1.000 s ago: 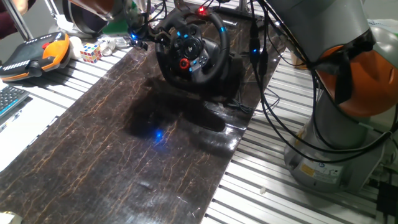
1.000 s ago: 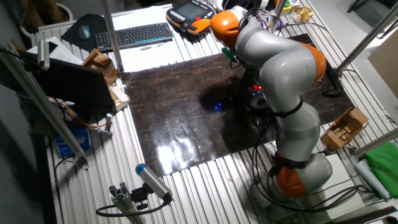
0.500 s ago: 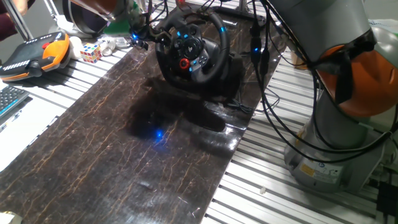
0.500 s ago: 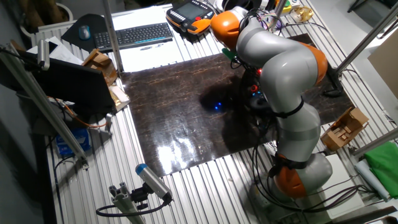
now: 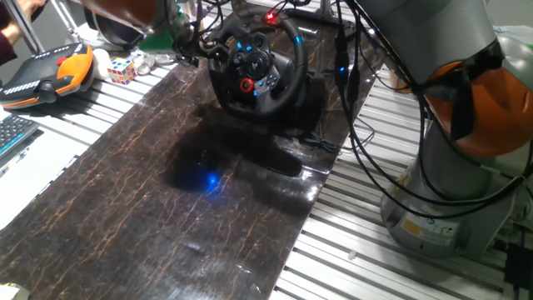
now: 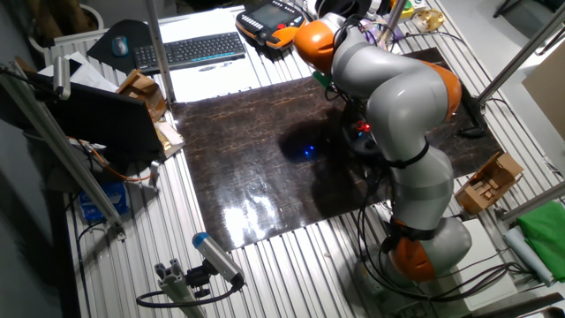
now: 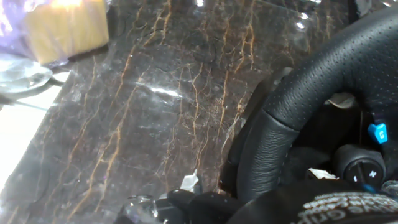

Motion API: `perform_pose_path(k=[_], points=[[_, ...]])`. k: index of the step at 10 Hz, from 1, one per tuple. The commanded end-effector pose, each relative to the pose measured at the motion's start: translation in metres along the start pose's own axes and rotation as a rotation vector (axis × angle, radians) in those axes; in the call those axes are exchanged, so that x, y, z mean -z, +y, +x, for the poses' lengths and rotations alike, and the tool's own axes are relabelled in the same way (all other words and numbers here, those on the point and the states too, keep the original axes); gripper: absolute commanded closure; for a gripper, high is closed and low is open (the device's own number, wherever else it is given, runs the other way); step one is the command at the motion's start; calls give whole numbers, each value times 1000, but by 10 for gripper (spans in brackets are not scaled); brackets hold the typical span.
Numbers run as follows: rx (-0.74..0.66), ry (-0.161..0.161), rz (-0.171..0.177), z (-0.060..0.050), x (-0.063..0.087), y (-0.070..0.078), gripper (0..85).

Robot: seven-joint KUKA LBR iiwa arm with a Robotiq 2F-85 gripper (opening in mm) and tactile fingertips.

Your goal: Rotate the steering wheel 90 degrees clockwise

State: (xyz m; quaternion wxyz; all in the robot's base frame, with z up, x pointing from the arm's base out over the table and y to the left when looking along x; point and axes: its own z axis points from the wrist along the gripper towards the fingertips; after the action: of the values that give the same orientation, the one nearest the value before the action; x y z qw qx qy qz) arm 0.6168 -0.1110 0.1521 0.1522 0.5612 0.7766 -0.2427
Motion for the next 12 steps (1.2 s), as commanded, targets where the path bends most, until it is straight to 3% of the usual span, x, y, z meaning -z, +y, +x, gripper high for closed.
perform_pose_path(k=[1,3,9,10,12], points=[[12,22,-12,-1,0,0,47],[27,0,-22,-1,0,0,67],[16,-10,-25,0,-4,-1,127],[19,-11,-23,0,-5,-1,167],[25,-10,-15,-1,-5,-1,407]])
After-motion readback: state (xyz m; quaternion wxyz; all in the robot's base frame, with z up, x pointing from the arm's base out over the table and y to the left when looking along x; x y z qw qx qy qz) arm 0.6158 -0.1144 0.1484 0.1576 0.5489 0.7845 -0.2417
